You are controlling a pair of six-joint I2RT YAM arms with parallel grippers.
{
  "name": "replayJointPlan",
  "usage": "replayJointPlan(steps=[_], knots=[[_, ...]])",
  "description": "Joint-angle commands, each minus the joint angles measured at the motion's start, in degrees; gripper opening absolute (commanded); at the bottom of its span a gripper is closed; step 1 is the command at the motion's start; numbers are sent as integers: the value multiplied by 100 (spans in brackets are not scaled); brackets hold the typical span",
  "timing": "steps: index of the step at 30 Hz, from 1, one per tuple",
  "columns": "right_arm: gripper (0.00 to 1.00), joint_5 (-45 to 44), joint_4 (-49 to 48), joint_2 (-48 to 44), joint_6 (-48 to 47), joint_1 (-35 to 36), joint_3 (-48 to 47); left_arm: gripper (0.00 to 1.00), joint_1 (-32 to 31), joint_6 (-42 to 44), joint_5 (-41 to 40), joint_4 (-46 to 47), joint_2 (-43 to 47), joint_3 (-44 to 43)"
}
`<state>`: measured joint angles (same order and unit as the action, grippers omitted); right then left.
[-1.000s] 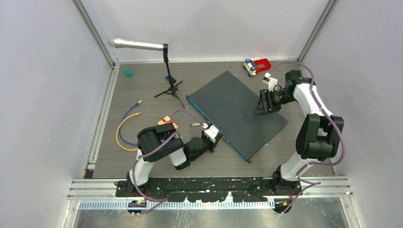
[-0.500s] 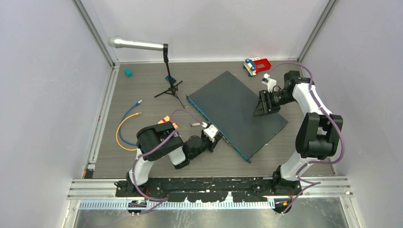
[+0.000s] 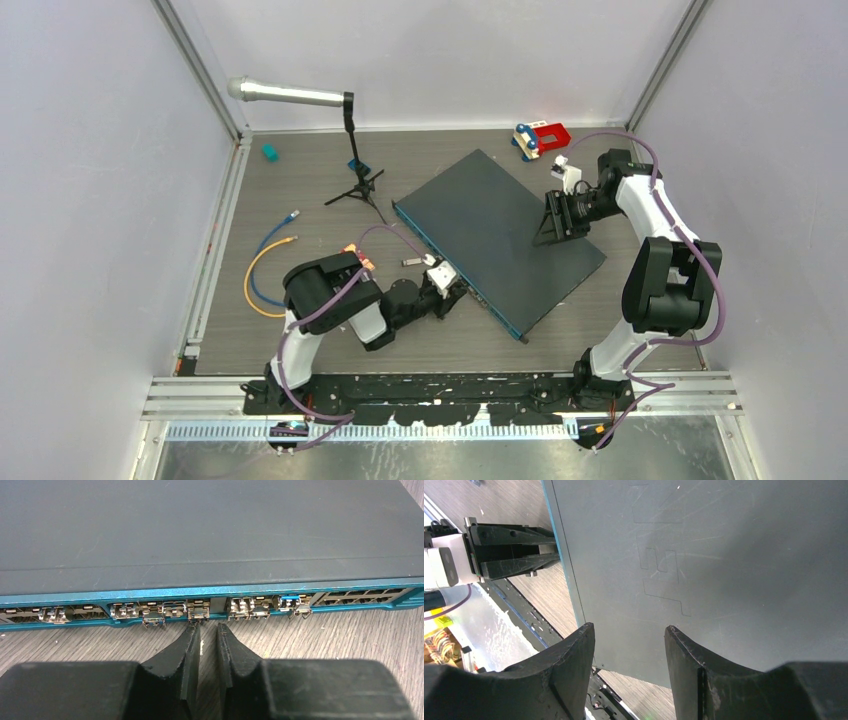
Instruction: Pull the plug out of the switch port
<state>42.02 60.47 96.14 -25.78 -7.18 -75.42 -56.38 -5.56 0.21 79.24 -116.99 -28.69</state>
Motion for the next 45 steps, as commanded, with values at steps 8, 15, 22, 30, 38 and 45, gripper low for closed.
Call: replayJointPlan(steps=[8, 15, 22, 30, 38, 45], knots=[[58, 99, 136, -86, -171, 40, -254, 3, 408, 326, 364, 284, -34, 17], [59, 77, 167, -69, -207, 75, -272, 10, 391, 530, 1469, 281, -68, 40], [58, 73, 188, -78, -217, 84, -282, 15, 391, 933, 1589, 276, 127, 258], [59, 62, 195, -69, -226, 94, -282, 33, 373, 845, 494, -51, 161, 204], [58, 43, 206, -50, -217, 118, -285, 37, 329, 671, 424, -40, -22, -75], [59, 27, 209, -42, -226, 120, -282, 35, 151, 398, 63, -40, -187, -298]])
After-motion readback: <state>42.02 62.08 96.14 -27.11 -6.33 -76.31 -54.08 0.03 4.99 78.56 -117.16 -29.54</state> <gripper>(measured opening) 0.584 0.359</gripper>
